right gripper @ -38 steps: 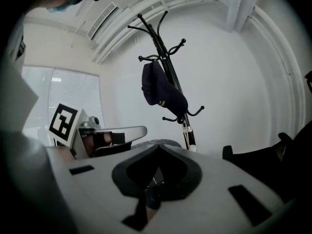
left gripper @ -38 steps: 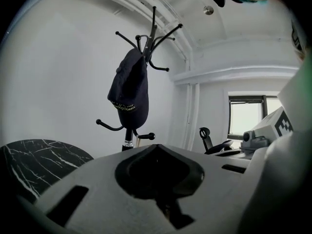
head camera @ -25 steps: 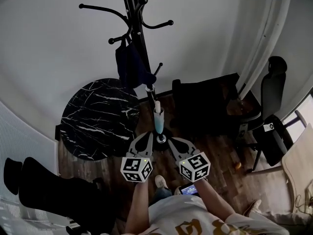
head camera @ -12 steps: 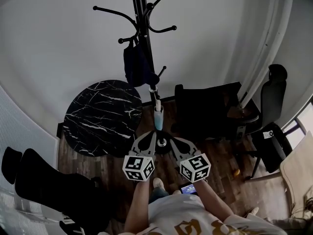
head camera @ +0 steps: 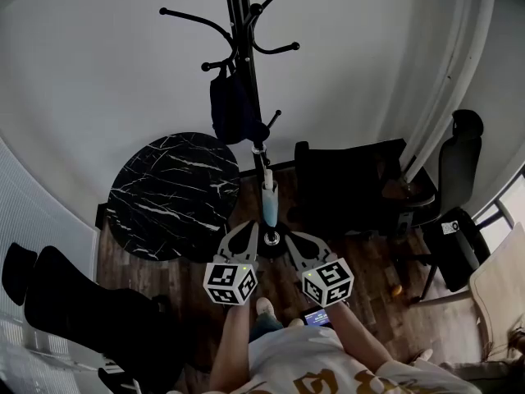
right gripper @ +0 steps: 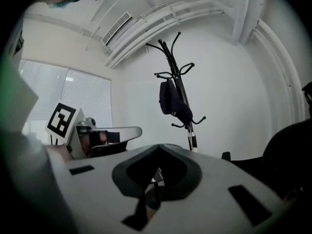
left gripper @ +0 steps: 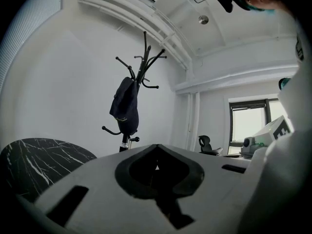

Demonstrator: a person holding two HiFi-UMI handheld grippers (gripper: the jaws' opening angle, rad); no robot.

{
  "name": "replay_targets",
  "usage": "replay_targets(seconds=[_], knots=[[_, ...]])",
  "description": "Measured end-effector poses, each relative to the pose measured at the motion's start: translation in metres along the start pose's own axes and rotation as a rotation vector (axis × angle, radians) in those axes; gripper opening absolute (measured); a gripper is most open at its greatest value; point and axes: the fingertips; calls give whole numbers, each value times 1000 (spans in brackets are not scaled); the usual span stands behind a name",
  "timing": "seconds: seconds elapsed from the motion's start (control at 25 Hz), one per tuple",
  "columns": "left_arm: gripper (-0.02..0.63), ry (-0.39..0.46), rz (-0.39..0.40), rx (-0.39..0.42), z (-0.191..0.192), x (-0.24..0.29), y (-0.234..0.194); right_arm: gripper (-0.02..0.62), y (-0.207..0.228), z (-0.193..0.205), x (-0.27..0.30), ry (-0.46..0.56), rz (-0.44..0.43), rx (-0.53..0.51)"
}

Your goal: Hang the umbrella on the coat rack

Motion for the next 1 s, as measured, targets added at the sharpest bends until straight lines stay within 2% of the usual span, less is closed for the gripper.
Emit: replay_targets(seconds=[1.0], knots=[[20, 18, -14, -16, 0, 11, -25, 11, 10, 5, 22, -6, -17, 2]])
Point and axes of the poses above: the fingertips, and each gripper's own axes: x forward along the fingers, y to its right, z out of its underside, and after that the axes turned 10 degrees about y, right-handed
